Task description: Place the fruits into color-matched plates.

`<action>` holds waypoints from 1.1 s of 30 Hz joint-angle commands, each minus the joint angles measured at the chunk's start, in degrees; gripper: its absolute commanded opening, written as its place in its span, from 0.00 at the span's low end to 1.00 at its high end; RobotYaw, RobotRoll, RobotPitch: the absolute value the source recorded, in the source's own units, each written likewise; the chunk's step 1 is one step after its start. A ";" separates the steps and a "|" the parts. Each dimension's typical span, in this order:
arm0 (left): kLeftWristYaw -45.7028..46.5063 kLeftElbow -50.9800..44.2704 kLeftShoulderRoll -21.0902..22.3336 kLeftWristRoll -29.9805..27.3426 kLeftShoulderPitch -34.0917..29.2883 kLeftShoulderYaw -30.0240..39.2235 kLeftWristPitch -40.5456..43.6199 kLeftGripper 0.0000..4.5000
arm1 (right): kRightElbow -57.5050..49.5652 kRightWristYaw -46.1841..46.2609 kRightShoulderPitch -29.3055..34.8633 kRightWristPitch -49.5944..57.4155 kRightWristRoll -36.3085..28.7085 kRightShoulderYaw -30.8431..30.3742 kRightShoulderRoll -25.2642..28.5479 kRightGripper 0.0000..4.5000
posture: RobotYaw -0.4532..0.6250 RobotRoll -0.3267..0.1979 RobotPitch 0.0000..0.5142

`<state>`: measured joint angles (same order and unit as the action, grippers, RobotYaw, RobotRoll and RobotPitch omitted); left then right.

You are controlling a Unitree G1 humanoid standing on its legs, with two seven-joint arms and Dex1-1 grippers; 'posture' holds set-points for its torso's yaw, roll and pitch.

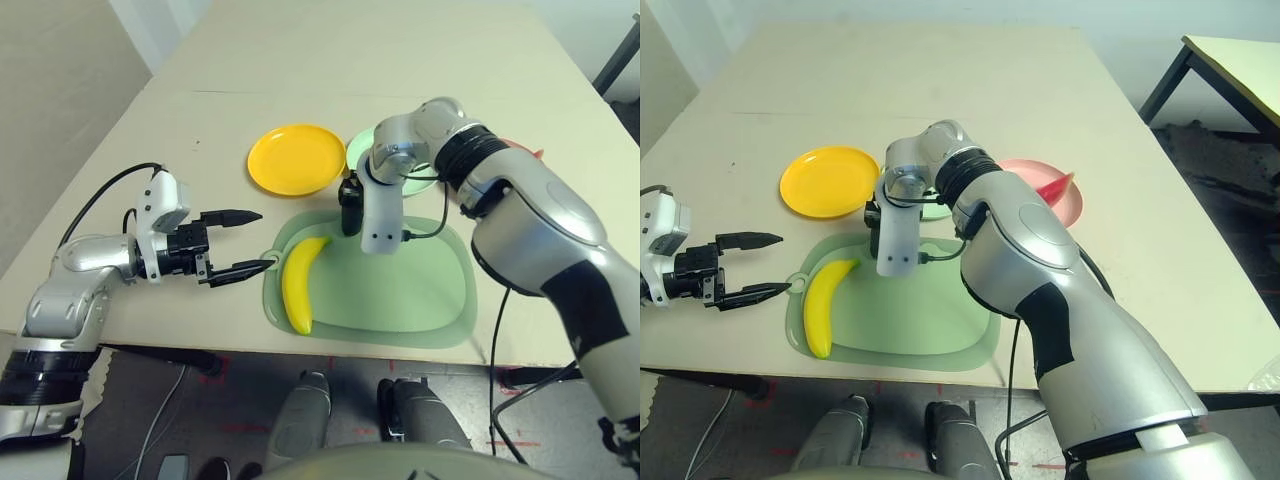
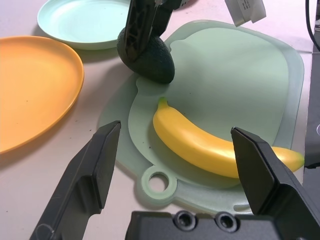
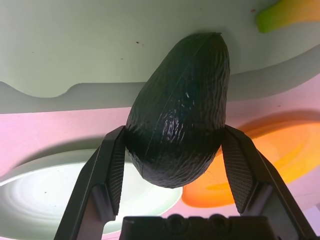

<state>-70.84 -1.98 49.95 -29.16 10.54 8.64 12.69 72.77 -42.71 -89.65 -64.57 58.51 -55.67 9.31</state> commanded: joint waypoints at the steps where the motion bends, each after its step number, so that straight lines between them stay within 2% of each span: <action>1: -0.58 1.25 0.02 0.85 0.44 0.01 -0.73 1.00 | 0.16 -3.55 -0.49 -2.64 -3.28 1.84 0.83 0.69 | 0.59 0.62 0.29; 5: -0.83 2.59 -0.27 0.83 1.55 -0.12 -0.89 1.00 | 0.48 -9.65 -3.41 -4.65 -9.29 5.68 2.09 0.69 | 0.58 0.62 0.28; 8: -0.57 3.16 -0.81 0.89 2.28 -0.38 -0.98 1.00 | 0.32 -10.64 -4.27 -2.19 -10.53 7.08 3.10 0.69 | 0.57 0.62 0.27; 13: 1.15 3.36 -2.51 1.50 3.45 -0.91 -0.53 1.00 | 1.38 -1.05 -3.61 8.54 -3.35 3.70 4.59 0.69 | 0.57 0.62 0.28; 19: 5.02 0.27 -3.60 0.85 3.86 -0.92 4.09 1.00 | 4.36 16.02 -1.43 21.17 7.06 -3.93 4.29 0.69 | 0.59 0.62 0.28; 24: 5.32 -2.50 -3.31 0.45 1.70 -0.23 5.07 1.00 | 6.49 20.69 0.99 27.54 9.31 -5.10 3.66 0.69 | 0.60 0.62 0.29; 31: 6.02 -3.93 -2.71 0.02 0.28 0.62 5.66 1.00 | 7.59 18.23 3.38 30.68 8.95 -4.09 4.90 0.69 | 0.60 0.62 0.29; 32: 6.01 -3.94 -2.65 0.07 0.21 0.61 5.63 1.00 | 7.62 18.06 3.59 31.02 8.87 -3.98 5.23 0.85 | 0.60 0.62 0.29; 33: 5.99 -3.90 -2.59 0.10 0.18 0.59 5.62 1.00 | 7.66 17.75 3.70 31.34 8.71 -3.78 5.55 0.91 | 0.60 0.62 0.29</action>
<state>-64.82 -4.97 46.80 -29.17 11.44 8.66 17.87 80.09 -24.32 -86.36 -33.98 67.78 -59.97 14.21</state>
